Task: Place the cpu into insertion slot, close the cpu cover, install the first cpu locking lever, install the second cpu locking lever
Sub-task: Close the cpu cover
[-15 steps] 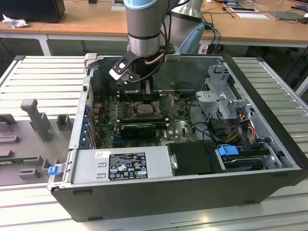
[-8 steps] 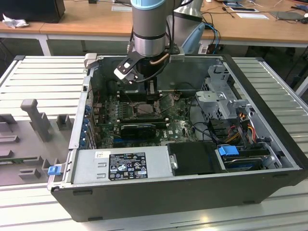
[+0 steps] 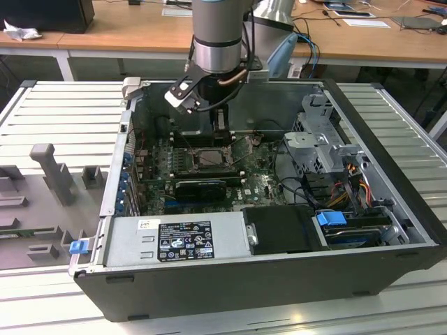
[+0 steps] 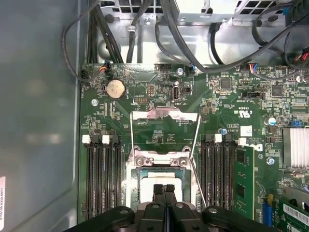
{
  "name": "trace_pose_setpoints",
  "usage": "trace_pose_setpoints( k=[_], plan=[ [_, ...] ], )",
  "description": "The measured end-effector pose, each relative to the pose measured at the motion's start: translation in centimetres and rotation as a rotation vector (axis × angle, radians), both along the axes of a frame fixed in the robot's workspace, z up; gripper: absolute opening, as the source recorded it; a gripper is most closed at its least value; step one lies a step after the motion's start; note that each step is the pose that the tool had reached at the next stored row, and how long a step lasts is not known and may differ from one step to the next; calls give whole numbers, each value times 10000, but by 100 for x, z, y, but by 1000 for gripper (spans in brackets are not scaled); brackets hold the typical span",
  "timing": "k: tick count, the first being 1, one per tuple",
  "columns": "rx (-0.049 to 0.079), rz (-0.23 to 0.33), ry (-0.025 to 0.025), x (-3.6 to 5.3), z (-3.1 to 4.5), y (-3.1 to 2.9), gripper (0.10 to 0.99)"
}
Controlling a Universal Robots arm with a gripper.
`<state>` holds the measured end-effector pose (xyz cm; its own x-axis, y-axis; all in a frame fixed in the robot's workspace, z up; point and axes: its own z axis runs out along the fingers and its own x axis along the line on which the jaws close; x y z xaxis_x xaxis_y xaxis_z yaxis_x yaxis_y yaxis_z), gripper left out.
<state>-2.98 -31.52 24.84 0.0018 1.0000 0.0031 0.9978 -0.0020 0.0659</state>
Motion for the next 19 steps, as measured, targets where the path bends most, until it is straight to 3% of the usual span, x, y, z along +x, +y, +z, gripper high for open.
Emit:
trace_pose_setpoints(
  k=[19],
  plan=[
    [0, -1, 0, 0, 162, 0, 106]
  ],
)
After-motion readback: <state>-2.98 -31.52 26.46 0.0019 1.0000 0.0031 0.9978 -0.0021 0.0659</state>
